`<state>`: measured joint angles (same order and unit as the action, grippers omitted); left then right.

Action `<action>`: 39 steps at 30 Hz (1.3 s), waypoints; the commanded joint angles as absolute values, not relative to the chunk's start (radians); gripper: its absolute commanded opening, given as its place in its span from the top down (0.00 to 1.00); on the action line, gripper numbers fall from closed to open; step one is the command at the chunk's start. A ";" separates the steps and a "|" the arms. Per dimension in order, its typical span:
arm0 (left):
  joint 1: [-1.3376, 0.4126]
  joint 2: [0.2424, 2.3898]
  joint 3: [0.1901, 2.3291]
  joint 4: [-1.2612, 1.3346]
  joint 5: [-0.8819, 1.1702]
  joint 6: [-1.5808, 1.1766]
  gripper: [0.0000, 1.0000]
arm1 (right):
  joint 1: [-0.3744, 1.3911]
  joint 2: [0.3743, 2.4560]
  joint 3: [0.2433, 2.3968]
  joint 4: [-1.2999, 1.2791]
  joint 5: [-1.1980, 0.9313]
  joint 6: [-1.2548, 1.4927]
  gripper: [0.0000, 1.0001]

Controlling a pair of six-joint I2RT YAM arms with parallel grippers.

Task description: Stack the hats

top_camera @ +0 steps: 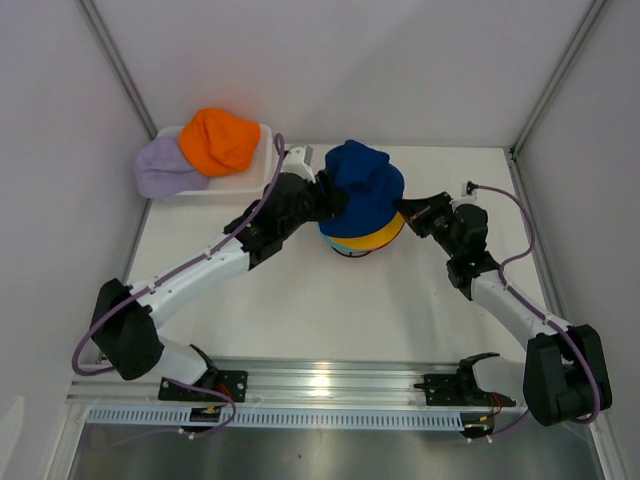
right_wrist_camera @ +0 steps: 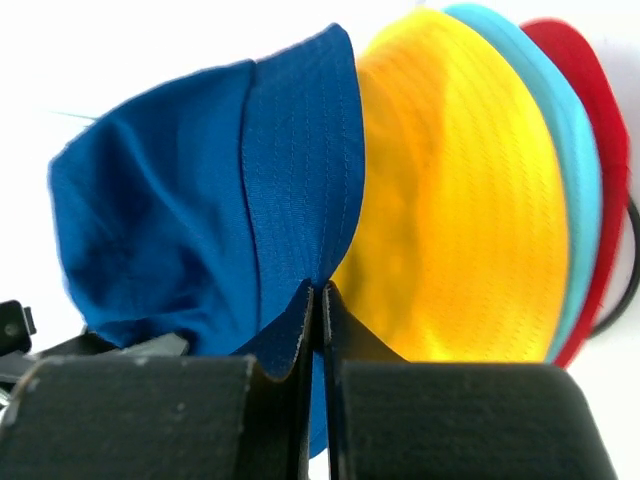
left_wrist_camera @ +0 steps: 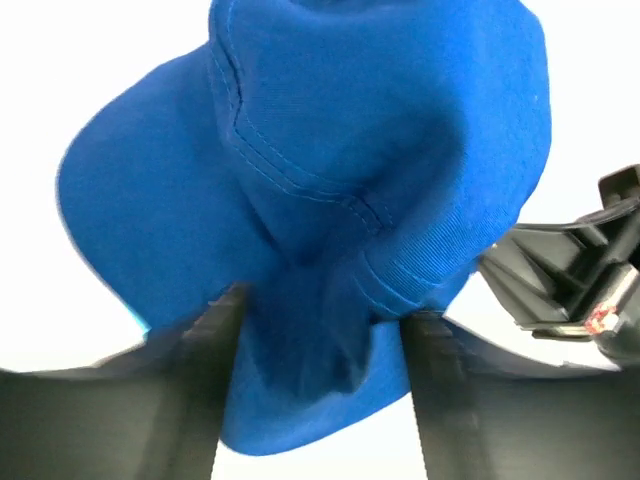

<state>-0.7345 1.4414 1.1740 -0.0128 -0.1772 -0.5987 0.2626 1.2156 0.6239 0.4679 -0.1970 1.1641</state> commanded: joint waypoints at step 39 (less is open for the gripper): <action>-0.368 1.692 0.897 0.824 0.299 -1.355 0.75 | 0.183 1.335 0.897 0.221 -0.287 0.914 1.00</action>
<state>-0.3649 1.7023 0.8673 0.7788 0.3176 -1.3590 0.1864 1.3399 0.8501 0.2401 -0.3046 0.9466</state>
